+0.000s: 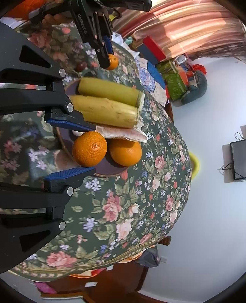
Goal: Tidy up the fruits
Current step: 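Set both mandarins on the purple plate and open both tools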
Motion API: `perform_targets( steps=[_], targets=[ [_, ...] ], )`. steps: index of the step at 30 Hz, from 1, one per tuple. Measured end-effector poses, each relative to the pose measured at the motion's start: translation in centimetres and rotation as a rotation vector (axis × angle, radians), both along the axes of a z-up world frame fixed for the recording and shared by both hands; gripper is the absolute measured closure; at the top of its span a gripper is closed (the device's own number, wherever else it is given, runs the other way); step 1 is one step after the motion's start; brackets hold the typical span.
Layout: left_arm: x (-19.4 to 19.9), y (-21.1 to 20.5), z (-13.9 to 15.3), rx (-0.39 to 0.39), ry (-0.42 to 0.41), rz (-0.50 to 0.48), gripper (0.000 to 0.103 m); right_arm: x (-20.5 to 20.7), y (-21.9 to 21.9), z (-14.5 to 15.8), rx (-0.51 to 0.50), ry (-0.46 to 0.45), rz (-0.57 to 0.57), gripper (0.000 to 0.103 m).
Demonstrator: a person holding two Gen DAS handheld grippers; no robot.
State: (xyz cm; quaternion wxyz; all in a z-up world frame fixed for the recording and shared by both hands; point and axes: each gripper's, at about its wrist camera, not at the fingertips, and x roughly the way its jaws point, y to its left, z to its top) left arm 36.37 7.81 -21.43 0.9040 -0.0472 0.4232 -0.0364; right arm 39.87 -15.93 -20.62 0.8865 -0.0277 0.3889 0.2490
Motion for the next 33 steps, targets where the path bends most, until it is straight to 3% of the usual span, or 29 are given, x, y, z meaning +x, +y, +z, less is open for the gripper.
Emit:
perform_targets(
  steps=[23, 27, 33],
  targets=[
    [2.5, -0.9, -1.3, 0.005, 0.039, -0.014, 0.068, 2.9, 1.0, -1.6, -0.034, 0.030, 0.020, 0.067],
    [2.2, -0.5, -0.8, -0.015, 0.030, 0.000, 0.062, 2.6, 0.7, -1.0, -0.033, 0.008, 0.011, 0.058],
    [1.1, -0.3, 0.9, -0.021, 0.008, 0.009, 0.061, 1.5, 0.1, 0.9, -0.023, -0.031, -0.003, 0.058]
  ],
)
